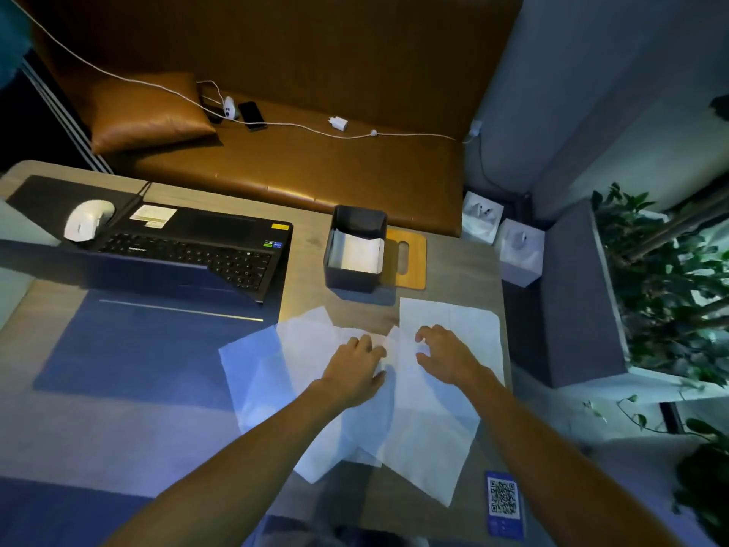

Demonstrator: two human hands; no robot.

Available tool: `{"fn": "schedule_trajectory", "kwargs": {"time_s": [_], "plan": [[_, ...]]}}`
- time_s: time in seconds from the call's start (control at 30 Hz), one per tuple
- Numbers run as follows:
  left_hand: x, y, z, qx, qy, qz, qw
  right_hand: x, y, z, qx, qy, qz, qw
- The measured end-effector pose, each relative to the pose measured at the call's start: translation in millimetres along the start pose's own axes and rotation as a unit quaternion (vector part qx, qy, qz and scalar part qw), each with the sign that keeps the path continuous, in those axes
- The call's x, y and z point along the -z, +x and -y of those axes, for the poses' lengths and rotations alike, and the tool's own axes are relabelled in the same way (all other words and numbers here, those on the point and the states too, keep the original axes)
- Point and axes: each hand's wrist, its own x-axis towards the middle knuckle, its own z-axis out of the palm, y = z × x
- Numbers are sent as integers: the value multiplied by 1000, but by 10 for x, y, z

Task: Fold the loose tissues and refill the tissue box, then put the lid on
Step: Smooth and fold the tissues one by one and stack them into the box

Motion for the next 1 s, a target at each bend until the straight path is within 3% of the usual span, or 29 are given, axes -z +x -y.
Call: {"fn": "schedule_trajectory", "kwargs": {"time_s": [0.2,0.4,0.53,0.67,0.83,0.9,1.0], "plan": [[-375,-322,-27,11,58,-1,998,-253,-222,-58,3,-57,9,998],[-653,-381,48,18,92,-95,991,-474,-260,-19,56,-130,25,990],[-640,-228,104,0,104,-158,982,-667,-208,-16,91,-128,-41,987],[-726,12,281,-21,105,-225,969,-881,-69,0,105,-97,-181,973],[-852,201,329,-45,-129,-333,933,-1021,110,-16,109,-56,-305,945],[-818,188,271,-33,-269,-355,895,-1047,148,-31,119,-30,-333,935],[-697,116,225,-12,-363,-355,861,-1023,185,-60,128,20,-357,925]]}}
